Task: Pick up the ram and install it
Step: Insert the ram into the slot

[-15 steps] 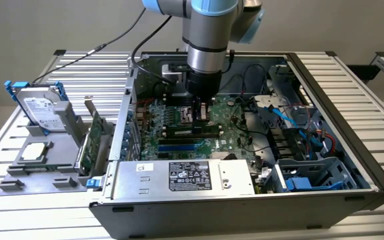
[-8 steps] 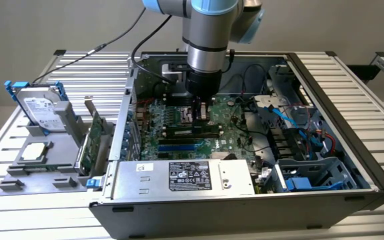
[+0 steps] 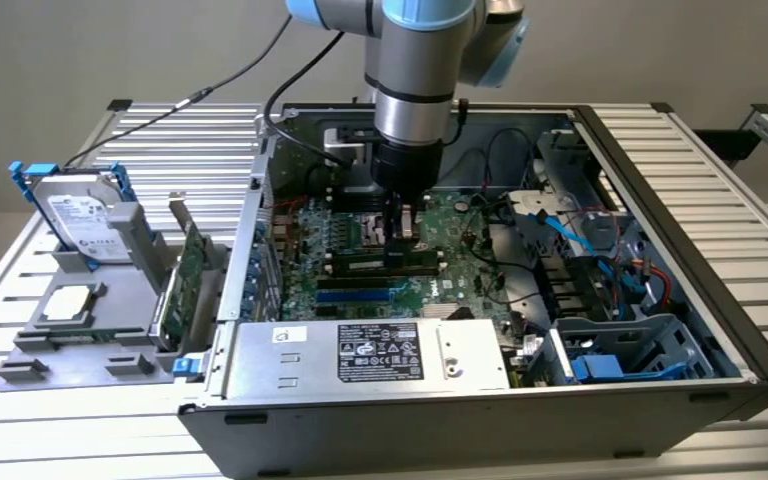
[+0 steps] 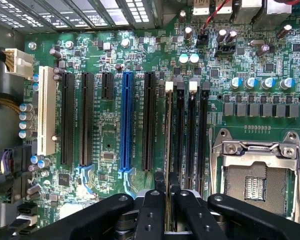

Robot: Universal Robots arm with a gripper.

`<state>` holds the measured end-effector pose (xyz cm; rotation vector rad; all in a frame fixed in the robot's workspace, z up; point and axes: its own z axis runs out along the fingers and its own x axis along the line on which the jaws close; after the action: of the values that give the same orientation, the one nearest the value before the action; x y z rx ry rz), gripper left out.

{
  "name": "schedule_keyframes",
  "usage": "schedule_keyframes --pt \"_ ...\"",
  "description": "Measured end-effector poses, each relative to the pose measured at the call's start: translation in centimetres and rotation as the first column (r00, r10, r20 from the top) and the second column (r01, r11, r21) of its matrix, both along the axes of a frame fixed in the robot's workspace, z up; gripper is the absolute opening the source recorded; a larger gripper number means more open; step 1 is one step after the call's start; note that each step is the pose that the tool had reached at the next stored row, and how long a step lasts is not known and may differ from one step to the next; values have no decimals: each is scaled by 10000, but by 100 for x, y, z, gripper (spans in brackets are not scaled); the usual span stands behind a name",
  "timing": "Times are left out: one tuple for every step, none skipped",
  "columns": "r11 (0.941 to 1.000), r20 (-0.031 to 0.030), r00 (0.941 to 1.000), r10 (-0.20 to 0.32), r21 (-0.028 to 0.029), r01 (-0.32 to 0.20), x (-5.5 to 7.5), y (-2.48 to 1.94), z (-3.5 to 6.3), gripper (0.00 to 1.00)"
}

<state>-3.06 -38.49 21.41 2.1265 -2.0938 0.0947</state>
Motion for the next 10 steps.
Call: schedule_keyframes --pt "10000 0 10000 3 -5 -3 0 2 0 14" --pt "10000 0 10000 6 -11 -6 0 2 0 14" --pt "10000 0 10000 6 -18 -6 -1 2 0 14" --pt "10000 1 10000 4 -28 -4 -1 3 -1 14" --pt "10000 -1 10000 5 -40 -5 -1 3 -1 14" --pt "10000 -2 10000 5 -53 -5 -1 3 -1 14" --pt "10000 -5 10000 5 -65 -5 -1 3 -1 14" --pt "10000 -6 10000 7 -78 -7 -1 3 -1 14" --pt "10000 -8 10000 12 -92 -12 -1 3 -1 14" --pt "9999 -10 10000 21 -105 -21 -1 3 -1 14"
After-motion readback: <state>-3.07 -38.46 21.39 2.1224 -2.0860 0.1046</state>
